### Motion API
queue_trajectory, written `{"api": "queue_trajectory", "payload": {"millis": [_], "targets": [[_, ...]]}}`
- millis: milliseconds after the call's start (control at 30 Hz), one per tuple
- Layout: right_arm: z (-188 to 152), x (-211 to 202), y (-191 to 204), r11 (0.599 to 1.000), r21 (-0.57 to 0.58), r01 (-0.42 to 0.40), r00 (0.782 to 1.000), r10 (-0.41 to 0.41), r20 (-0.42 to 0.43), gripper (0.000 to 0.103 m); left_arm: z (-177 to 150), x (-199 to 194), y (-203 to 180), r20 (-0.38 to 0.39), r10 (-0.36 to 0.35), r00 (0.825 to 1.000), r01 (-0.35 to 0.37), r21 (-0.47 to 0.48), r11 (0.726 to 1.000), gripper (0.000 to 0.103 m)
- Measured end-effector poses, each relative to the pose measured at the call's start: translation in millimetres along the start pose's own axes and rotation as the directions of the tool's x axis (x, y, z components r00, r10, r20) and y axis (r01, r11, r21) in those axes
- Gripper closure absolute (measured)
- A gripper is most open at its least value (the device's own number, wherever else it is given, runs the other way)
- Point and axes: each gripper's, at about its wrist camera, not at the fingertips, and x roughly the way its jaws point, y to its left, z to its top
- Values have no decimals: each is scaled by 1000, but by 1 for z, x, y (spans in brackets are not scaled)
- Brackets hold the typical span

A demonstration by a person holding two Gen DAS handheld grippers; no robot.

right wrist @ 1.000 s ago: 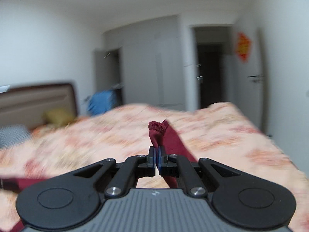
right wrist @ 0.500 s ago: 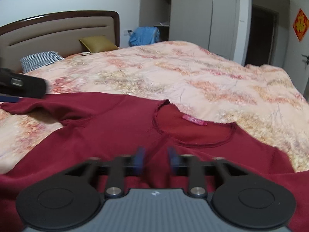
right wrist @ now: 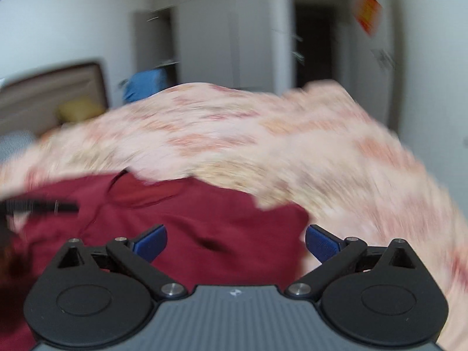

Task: Fold small clothes
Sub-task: 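Lay the sleeve across the sweater front and open the right gripper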

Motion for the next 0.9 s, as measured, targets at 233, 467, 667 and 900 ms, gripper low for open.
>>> {"api": "queue_trajectory", "payload": {"millis": [233,467,667,900], "targets": [[3,51,-98,912,401,-85,992,115,-52,23,-5,29,8,-41,82,996,-82,-16,996,2],[10,83,-107,854,504,-130,986,163,-22,84,-18,37,8,-29,86,996,-86,14,996,6],[22,46,-44,990,-96,106,982,-89,167,92,-19,42,2,-31,89,996,-88,49,995,8],[5,66,-64,990,3,143,989,-143,32,66,-22,46,-4,-31,120,992,-117,81,990,7]]}}
